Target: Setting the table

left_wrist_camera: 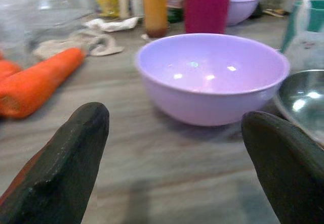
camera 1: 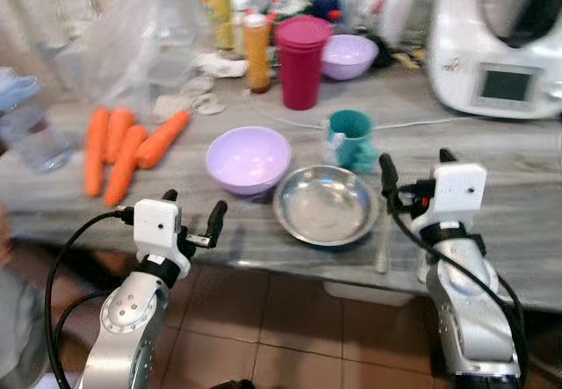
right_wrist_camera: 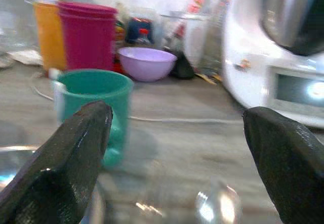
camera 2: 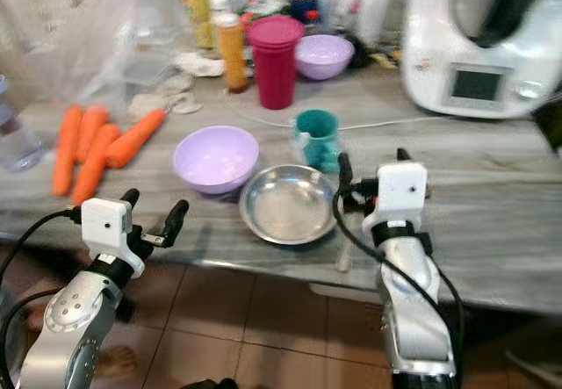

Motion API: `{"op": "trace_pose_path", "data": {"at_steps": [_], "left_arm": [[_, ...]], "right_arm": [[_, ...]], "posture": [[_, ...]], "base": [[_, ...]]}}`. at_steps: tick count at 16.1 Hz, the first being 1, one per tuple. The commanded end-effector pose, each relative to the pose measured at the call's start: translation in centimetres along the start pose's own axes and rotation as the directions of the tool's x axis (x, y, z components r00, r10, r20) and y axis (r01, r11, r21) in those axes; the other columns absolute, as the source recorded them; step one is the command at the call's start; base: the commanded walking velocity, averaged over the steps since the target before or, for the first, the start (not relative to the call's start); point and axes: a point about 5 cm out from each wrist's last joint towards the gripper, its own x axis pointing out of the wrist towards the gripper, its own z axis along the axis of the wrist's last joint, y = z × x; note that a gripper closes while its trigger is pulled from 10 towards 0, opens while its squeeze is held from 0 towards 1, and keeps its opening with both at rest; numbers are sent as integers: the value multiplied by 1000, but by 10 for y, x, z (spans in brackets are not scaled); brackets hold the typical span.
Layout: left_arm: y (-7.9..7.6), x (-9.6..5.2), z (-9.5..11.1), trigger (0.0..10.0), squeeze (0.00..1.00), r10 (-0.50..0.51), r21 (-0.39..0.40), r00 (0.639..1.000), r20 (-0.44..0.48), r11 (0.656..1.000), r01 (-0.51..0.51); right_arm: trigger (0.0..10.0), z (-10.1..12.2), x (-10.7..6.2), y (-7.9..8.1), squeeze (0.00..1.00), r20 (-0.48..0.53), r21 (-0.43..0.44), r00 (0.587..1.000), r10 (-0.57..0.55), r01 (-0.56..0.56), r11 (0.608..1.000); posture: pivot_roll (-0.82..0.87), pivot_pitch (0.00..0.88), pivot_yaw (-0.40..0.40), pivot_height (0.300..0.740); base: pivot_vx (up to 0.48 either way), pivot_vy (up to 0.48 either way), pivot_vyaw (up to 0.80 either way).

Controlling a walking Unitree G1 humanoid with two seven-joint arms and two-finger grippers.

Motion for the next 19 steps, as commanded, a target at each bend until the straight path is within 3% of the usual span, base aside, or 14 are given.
{"op": "trace_pose_path", "data": {"at_steps": [1,6,19], "left_arm": [[2,0,-3,10000,0,16,20,1000,-12,1000,-15],[-2,3,-3,10000,0,14,17,1000,-12,1000,-13],[-2,4,-2,10000,0,-9,20,1000,-19,1000,9]], "right_arm": [[10000,6,-2,1,0,13,-3,1000,1,-1,1000],[10000,9,-2,1,0,-5,2,1000,0,0,1000],[10000,7,-4,2,0,-22,1,1000,9,-9,1000]], "posture": [[-167,67,38,740],[-174,65,35,740],[-176,70,34,740]], "base": [[0,0,-788],[-54,0,-740],[-430,0,0]]}}
